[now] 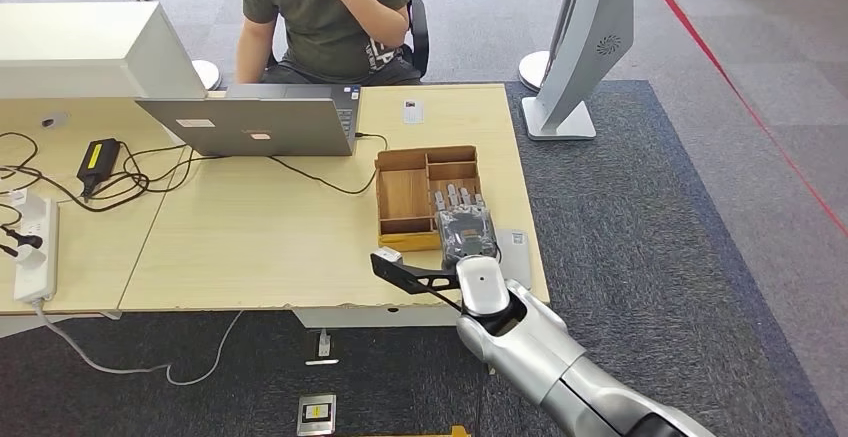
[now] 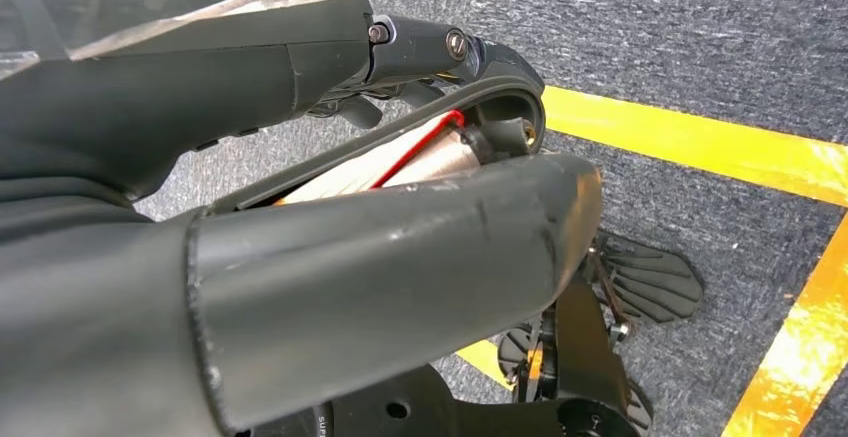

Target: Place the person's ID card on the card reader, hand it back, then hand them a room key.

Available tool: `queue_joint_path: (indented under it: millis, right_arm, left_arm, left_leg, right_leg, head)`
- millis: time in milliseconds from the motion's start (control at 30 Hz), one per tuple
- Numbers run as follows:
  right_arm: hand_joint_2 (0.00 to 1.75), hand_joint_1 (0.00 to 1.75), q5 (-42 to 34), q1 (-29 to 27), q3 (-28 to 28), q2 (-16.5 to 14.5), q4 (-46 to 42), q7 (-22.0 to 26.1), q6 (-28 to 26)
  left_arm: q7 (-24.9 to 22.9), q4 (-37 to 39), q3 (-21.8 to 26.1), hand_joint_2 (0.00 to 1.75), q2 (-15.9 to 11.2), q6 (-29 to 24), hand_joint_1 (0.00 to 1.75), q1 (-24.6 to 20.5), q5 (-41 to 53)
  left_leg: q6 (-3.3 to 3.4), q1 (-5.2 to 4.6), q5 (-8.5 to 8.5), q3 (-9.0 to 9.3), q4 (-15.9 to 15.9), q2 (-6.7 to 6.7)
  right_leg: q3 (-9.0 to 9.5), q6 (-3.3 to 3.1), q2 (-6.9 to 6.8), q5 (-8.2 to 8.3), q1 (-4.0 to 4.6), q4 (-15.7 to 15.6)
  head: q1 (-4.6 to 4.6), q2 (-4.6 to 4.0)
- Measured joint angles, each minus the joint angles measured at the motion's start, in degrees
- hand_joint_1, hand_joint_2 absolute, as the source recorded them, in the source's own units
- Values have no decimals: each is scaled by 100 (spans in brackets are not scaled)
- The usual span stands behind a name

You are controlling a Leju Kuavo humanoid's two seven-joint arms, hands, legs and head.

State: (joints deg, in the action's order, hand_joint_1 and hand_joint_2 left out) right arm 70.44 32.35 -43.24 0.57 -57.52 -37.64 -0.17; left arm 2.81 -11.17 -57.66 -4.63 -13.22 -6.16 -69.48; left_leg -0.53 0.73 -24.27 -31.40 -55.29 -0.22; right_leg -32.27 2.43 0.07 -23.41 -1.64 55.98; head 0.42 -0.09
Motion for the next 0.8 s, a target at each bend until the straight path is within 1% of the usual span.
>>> queue_joint_path:
  millis: [333, 567, 800]
  right_arm:
    - [175, 0, 1, 152, 2, -59, 645, 120, -317]
    - [175, 0, 11, 243, 8, -88, 1015, 156, -409]
    - [175, 0, 24, 354, 23, -93, 1431, 309, -688]
  left_arm:
    - [18, 0, 0, 0, -4, 4, 0, 0, 26]
    - [15, 0, 1, 0, -4, 4, 0, 0, 39]
    - [32, 0, 0, 0, -7, -3, 0, 0, 58]
  left_leg:
    - [0, 0, 0, 0, 0, 0]
    - [0, 0, 0, 1, 0, 0]
    - [0, 0, 0, 0, 0, 0]
  right_leg:
    - [0, 0, 0, 0, 0, 0]
    - [0, 0, 0, 0, 0, 0]
    - [0, 0, 0, 0, 0, 0]
  head:
    - [1, 0]
    - [0, 0]
    - [1, 0]
